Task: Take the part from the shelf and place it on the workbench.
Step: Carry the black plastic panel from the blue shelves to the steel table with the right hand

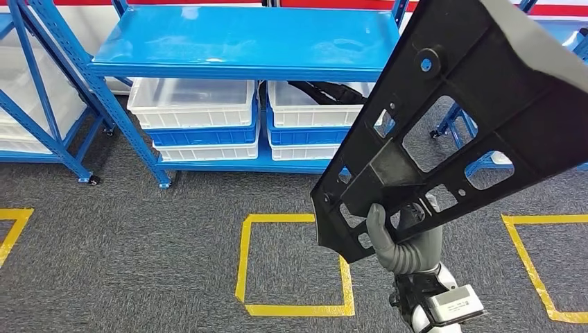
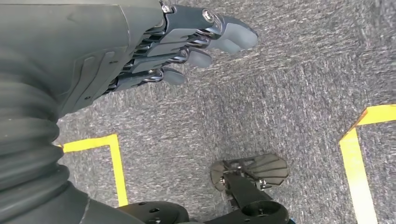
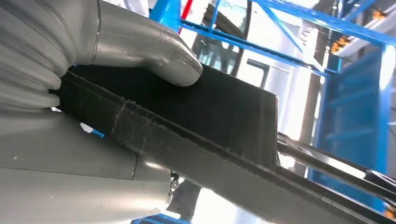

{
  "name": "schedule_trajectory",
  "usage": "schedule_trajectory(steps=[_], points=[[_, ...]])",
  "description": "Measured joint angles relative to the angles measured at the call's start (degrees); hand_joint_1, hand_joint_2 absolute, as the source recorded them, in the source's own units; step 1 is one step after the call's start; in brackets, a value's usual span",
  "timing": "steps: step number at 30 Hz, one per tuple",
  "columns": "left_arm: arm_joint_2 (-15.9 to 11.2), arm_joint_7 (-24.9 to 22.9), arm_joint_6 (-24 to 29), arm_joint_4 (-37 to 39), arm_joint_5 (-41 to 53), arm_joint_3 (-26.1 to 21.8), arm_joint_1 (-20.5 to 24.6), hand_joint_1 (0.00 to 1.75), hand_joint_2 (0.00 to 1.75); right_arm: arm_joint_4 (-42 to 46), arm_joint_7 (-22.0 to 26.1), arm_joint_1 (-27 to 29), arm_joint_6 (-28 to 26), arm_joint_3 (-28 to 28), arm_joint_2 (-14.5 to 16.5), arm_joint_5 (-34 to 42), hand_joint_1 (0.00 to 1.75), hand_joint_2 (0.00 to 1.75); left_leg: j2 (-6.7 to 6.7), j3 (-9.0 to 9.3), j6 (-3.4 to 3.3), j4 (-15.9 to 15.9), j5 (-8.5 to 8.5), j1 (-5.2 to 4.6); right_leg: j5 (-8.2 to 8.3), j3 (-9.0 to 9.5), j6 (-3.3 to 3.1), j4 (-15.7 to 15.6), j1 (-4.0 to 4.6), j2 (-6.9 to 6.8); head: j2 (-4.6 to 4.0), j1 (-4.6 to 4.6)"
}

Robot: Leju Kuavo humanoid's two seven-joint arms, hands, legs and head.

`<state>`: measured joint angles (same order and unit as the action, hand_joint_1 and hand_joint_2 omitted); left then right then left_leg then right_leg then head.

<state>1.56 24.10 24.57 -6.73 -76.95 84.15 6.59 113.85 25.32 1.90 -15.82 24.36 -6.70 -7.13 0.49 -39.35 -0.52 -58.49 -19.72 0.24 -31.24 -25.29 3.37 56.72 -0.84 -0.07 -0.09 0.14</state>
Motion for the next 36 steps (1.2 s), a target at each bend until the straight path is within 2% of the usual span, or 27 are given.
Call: schedule_trajectory(steps=[2,3,4,5,7,8,9,11,12,13,15,16,17,19,21,23,24,25,26,27,28,29,31,32,33,35,36], points=[[0.0,0.1,0.0,0.0,-0.2,0.0,-0.1,0.0,1.75,0.1,0.0,0.2,0.1,-0.1,0.0,-0.2,1.75,1.75,0.02,-0.12,0.74,0.4,1.09,0.18,0.32,-0.38,-0.88,-0.8,0.05,-0.02,0.0,-0.13],[0.0,0.1,0.0,0.0,-0.3,0.0,-0.1,0.0,1.75,0.1,0.0,0.3,0.1,-0.2,0.0,-0.3,1.75,1.75,-0.02,-0.38,1.06,0.2,0.56,0.34,0.9,-0.86,-1.41,-0.8,-0.07,-0.06,0.0,-0.18],[0.0,0.1,0.1,0.0,-0.4,0.0,-0.2,0.0,1.75,0.1,0.0,0.4,0.1,-0.3,0.1,-0.3,1.75,1.75,-0.08,-0.79,1.32,-0.7,-1.1,0.46,1.53,-1.43,-1.99,-0.8,-0.22,-0.13,0.0,-0.28],[0.0,0.1,0.1,0.0,-0.5,0.0,-0.3,0.0,1.75,0.1,0.0,0.4,0.2,-0.3,0.1,-0.4,1.75,1.75,-0.16,-1.34,1.48,-2.7,-3.9,0.56,2.21,-2.05,-2.51,-0.8,-0.37,-0.2,0.0,-0.41],[0.0,0.1,0.1,0.0,-0.5,0.0,-0.4,0.0,1.75,0.1,0.0,0.6,0.3,-0.4,0.2,-0.4,1.75,1.75,-0.31,-2.5,1.68,-9.1,-10.07,0.61,3.44,-3.25,-3.14,-0.7,-0.14,-0.25,0.0,-0.53],[0.0,0.1,0.1,0.0,-0.5,0.0,-0.4,0.0,1.75,0.1,0.0,0.6,0.3,-0.4,0.3,-0.4,1.75,1.75,-0.37,-2.89,1.79,-12.5,-11.81,0.63,4.03,-3.85,-3.23,-0.6,0.0,-0.27,0.0,-0.55],[0.0,0.1,0.1,0.0,-0.5,0.0,-0.4,0.0,1.75,0.1,0.0,0.7,0.4,-0.4,0.3,-0.4,1.75,1.75,-0.41,-2.93,1.87,-15.1,-12.18,0.67,4.6,-4.51,-3.23,-0.5,0.1,-0.27,0.0,-0.55],[0.0,0.2,0.0,0.0,-0.6,0.0,-0.4,0.0,1.75,0.1,0.0,0.9,0.5,-0.4,0.3,-0.5,1.75,1.75,-0.42,-1.16,1.95,-16.2,-10.14,0.78,5.59,-6.11,-3.01,-0.1,0.21,-0.24,0.0,-0.56],[0.0,0.3,0.0,0.0,-0.7,0.0,-0.3,0.0,1.75,0.1,0.0,1.0,0.5,-0.4,0.3,-0.6,1.75,1.75,-0.42,1.17,1.96,-14.0,-8.71,0.9,5.99,-6.97,-2.8,0.3,0.21,-0.22,0.0,-0.57],[0.0,0.3,0.0,0.0,-0.7,0.0,-0.3,0.0,1.75,0.1,0.0,1.1,0.6,-0.5,0.3,-0.7,1.75,1.75,-0.48,4.02,1.98,-10.5,-8.38,1.0,6.29,-7.76,-2.53,0.6,0.21,-0.21,0.0,-0.58],[0.0,0.4,-0.2,0.0,-0.8,0.0,-0.2,0.0,1.75,0.2,0.0,1.1,0.6,-0.5,0.3,-1.0,1.75,1.75,-0.82,8.69,1.89,-3.6,-9.12,0.83,6.89,-8.97,-1.74,1.4,0.29,-0.26,0.0,-0.49],[0.0,0.5,-0.2,0.0,-1.0,0.0,-0.1,0.0,1.75,0.3,0.0,1.1,0.6,-0.6,0.3,-1.1,1.75,1.75,-0.98,9.45,1.73,-1.9,-9.81,0.58,7.29,-9.42,-1.28,1.6,0.28,-0.31,0.0,-0.46],[0.0,0.5,-0.3,0.0,-1.3,0.0,-0.2,0.0,1.75,0.3,0.0,1.2,0.6,-0.6,0.3,-1.3,1.75,1.75,-1.09,9.42,1.39,-1.2,-9.72,0.25,7.75,-9.74,-0.8,1.7,0.21,-0.34,0.0,-0.4],[-0.1,0.7,-0.3,0.0,-1.6,0.0,-0.2,0.0,1.75,0.3,0.0,1.7,0.5,-0.8,0.4,-1.5,1.75,1.75,-0.89,8.26,0.03,-0.8,-8.73,0.12,7.65,-10.75,-0.25,2.1,-0.04,-0.29,0.0,-0.43],[-0.2,0.8,-0.3,0.0,-1.8,0.0,-0.3,0.0,1.75,0.3,0.0,2.3,0.3,-1.1,0.3,-1.6,1.75,1.75,-0.63,6.88,-1.33,-0.4,-7.38,0.19,4.76,-12.38,-0.64,4.7,-0.09,-0.16,0.0,-0.29],[-0.3,1.0,-0.3,0.0,-1.8,0.0,-0.3,0.0,1.75,0.3,0.1,2.9,0.2,-1.3,0.4,-1.7,1.75,1.75,-0.56,5.4,-1.81,-0.4,-6.22,0.08,0.36,-14.24,-1.35,10.5,-0.07,-0.09,0.0,-0.11],[-0.3,1.2,-0.3,0.0,-1.8,0.0,-0.3,0.0,1.75,0.3,0.2,3.1,0.1,-1.4,0.4,-1.8,1.75,1.75,-0.54,4.6,-1.87,-0.5,-5.68,0.04,-1.2,-14.97,-1.41,13.8,-0.07,-0.07,0.0,-0.09],[-0.3,1.5,-0.3,0.0,-1.9,-0.1,-0.3,0.0,1.75,0.4,0.3,3.5,0.0,-1.5,0.4,-1.9,1.75,1.75,-0.49,3.63,-1.84,-0.5,-5.0,0.01,-1.71,-15.22,-1.11,16.5,-0.06,-0.06,0.0,-0.09],[-0.3,1.8,-0.3,0.0,-2.0,-0.1,-0.3,0.0,1.75,0.4,0.4,3.9,-0.2,-1.6,0.4,-2.0,1.75,1.75,-0.46,2.81,-1.81,-0.5,-4.45,-0.02,-1.42,-15.1,-0.66,18.2,-0.05,-0.06,0.0,-0.09],[-0.3,2.1,-0.3,0.0,-2.2,-0.1,-0.3,0.0,1.75,0.5,0.6,4.4,-0.4,-1.8,0.4,-2.2,1.75,1.75,-0.42,2.03,-1.73,-0.5,-3.83,-0.03,-0.23,-14.3,-0.08,18.4,-0.03,-0.06,0.0,-0.08],[-0.3,2.3,-0.3,0.0,-2.3,-0.1,-0.3,0.0,1.75,0.6,0.8,5.0,-0.6,-2.1,0.4,-2.3,1.75,1.75,-0.4,1.21,-1.61,-0.5,-3.17,-0.02,1.26,-12.64,0.43,17.0,0.0,-0.06,0.0,-0.09],[-0.3,2.4,-0.3,0.0,-2.3,-0.1,-0.3,0.0,1.75,0.9,1.1,5.5,-0.7,-2.3,0.4,-2.5,1.75,1.75,-0.41,0.64,-1.45,-0.5,-2.61,-0.02,1.98,-10.18,0.5,14.0,0.06,-0.09,0.0,-0.08],[-0.3,2.5,-0.3,0.0,-2.3,-0.1,-0.4,0.0,1.75,1.5,1.5,6.5,-0.9,-2.7,0.5,-2.7,1.75,1.75,-0.41,-0.3,-0.88,-0.6,-1.45,-0.2,1.27,-3.59,-0.18,5.1,0.38,-0.19,0.0,-0.16],[-0.3,2.4,-0.3,0.0,-2.3,-0.1,-0.5,0.0,1.75,1.8,1.8,7.0,-1.0,-2.8,0.5,-2.8,1.75,1.75,-0.37,-0.43,-0.55,-0.6,-0.91,-0.26,0.37,-1.44,-0.72,1.7,0.55,-0.23,0.0,-0.19],[-0.4,2.4,-0.3,0.0,-2.3,-0.1,-0.5,0.0,1.75,2.0,2.0,7.4,-1.0,-3.0,0.6,-2.9,1.75,1.75,-0.31,-0.46,-0.19,-0.4,-0.41,-0.29,-0.18,-0.42,-1.18,-0.1,0.72,-0.23,0.0,-0.24],[-0.4,2.4,-0.1,0.0,-2.4,-0.1,-0.6,0.0,1.75,2.2,2.3,8.4,-0.8,-3.5,0.9,-3.2,1.75,1.75,-0.21,-0.52,0.47,-0.3,0.17,-0.07,0.36,-0.84,-1.91,-0.5,0.43,-0.23,0.0,-0.28],[-0.4,2.3,-0.1,0.1,-2.4,-0.1,-0.6,0.0,1.75,2.2,2.4,8.7,-0.7,-3.7,1.0,-3.3,1.75,1.75,-0.22,-0.67,0.75,-0.6,-0.25,0.04,0.71,-0.97,-2.28,-0.5,0.23,-0.24,0.0,-0.3]])
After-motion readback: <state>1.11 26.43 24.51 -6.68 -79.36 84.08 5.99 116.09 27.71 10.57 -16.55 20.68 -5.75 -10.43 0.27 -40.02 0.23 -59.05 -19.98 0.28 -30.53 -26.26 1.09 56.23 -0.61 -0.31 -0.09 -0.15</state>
